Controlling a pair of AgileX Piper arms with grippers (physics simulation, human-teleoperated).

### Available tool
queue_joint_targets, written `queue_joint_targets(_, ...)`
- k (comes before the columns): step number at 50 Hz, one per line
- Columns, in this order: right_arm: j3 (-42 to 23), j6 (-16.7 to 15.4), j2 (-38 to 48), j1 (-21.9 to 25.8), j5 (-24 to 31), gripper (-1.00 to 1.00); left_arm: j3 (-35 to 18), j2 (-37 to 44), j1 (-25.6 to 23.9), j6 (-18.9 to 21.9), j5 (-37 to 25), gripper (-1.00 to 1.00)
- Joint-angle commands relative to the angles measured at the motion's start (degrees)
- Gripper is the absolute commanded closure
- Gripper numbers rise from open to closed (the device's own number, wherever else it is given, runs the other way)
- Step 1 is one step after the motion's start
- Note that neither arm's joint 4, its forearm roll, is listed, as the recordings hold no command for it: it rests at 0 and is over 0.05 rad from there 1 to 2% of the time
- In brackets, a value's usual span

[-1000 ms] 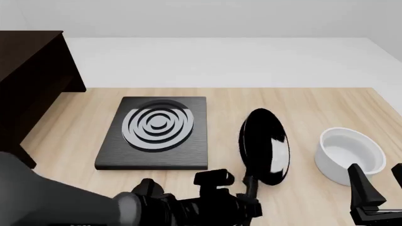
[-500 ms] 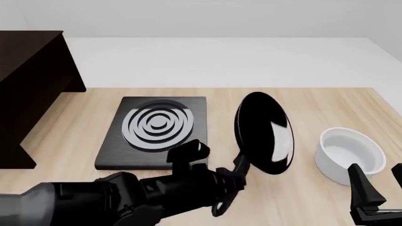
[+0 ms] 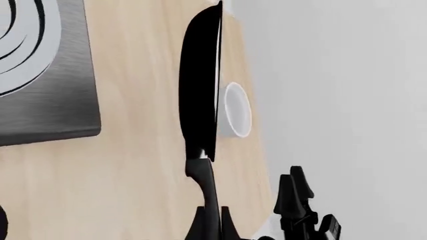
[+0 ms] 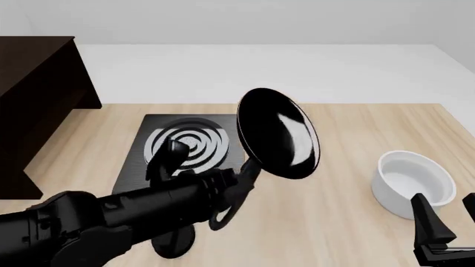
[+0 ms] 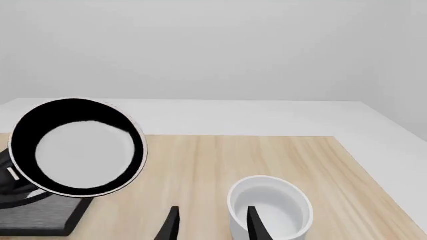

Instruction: Put the frying pan under the cabinet shelf.

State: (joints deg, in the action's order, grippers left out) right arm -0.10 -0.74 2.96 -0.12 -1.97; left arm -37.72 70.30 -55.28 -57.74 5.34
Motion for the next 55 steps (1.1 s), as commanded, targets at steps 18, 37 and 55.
queue_joint_targets(18,0.0,0.0,0.0,0.0,0.0,-1.00,11.0,-15.2,7.6,-16.7,8.9,1.00)
queue_joint_targets(37,0.0,0.0,0.0,0.0,0.0,-1.00,15.2,-20.6,18.4,-24.5,11.8,1.00)
queue_joint_targets(55,0.0,0.0,0.0,0.0,0.0,-1.00,19.0,-20.0,28.8,-30.7,15.8,1.00)
